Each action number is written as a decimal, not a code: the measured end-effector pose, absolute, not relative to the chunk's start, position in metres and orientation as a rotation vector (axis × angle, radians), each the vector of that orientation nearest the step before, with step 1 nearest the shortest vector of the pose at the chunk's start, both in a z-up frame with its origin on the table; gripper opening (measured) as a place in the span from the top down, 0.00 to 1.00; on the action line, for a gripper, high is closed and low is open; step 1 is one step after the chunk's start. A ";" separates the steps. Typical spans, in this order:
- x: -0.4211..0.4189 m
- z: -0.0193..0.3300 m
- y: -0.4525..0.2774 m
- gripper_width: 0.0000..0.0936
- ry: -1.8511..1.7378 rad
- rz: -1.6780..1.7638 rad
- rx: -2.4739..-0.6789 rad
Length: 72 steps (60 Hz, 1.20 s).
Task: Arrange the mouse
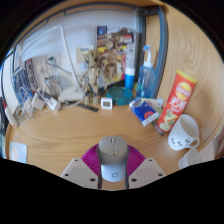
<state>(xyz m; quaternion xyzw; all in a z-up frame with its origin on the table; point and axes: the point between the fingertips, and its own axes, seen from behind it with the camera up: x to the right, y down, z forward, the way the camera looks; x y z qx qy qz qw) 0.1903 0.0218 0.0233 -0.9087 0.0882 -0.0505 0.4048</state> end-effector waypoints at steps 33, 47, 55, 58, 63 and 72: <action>-0.189 0.195 0.015 0.68 0.041 0.119 -2.080; -0.275 0.052 -0.011 0.67 -0.059 0.112 -2.299; -0.291 0.006 -0.026 0.67 -0.110 0.091 -2.360; -0.291 -0.005 -0.029 0.66 -0.107 0.078 -2.371; -0.290 -0.012 -0.028 0.63 -0.110 0.061 -2.354; -0.291 -0.018 -0.029 0.50 -0.142 0.043 -2.372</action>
